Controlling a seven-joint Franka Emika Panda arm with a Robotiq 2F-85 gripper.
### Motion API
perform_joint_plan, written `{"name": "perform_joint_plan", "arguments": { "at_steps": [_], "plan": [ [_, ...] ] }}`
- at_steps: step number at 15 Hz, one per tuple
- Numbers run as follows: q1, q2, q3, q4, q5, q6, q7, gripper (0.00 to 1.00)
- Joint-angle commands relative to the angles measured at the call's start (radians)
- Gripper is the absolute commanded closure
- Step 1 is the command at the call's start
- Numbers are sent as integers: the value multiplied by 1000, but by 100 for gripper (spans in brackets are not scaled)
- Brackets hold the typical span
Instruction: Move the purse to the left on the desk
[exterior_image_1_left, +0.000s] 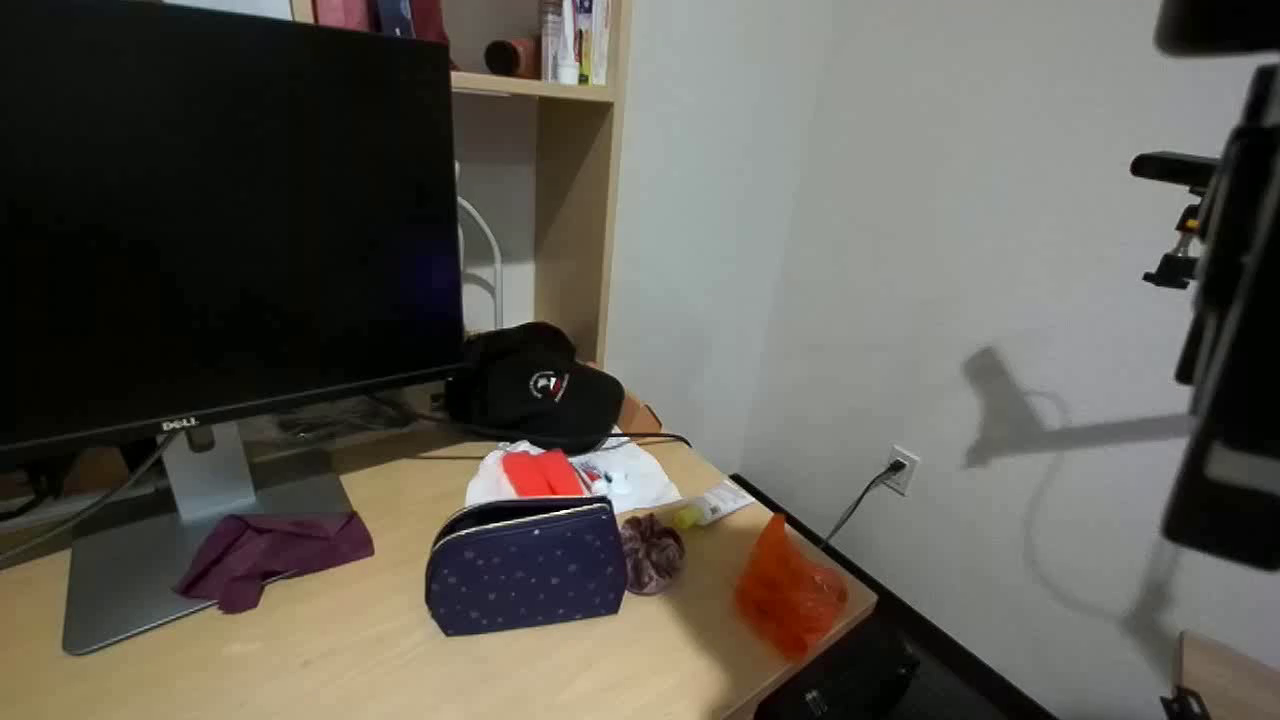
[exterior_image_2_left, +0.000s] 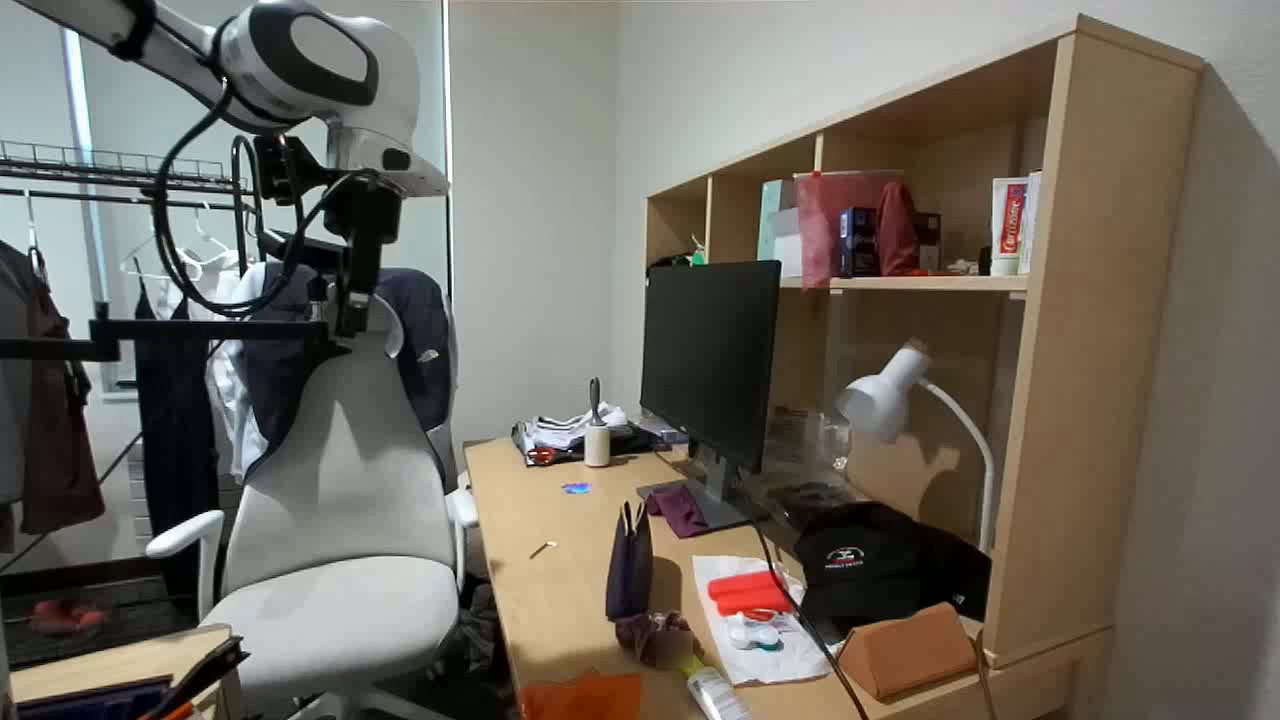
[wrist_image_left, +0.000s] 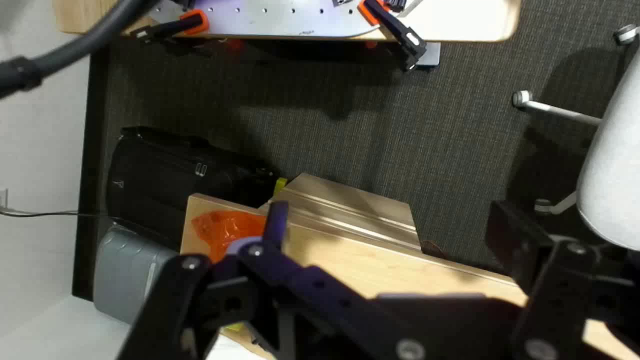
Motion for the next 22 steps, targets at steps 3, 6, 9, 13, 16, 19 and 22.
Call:
{"name": "perform_joint_plan", "arguments": {
  "at_steps": [3,6,9,13,16,19,22],
  "plan": [
    [7,57,-10,26,-22,1,-11,0],
    [-13,192,4,97,-71,-51,7,0],
    [-15,208,13,164,-109,-147,124,0],
    [2,195,-9,166,-85,-180,162,0],
    [2,191,-7,177,-85,-190,176,0],
    [5,227,-35,176,-162,-102,29,0],
    [-10,308,-95,159,-265,121,-141,0]
  ]
}}
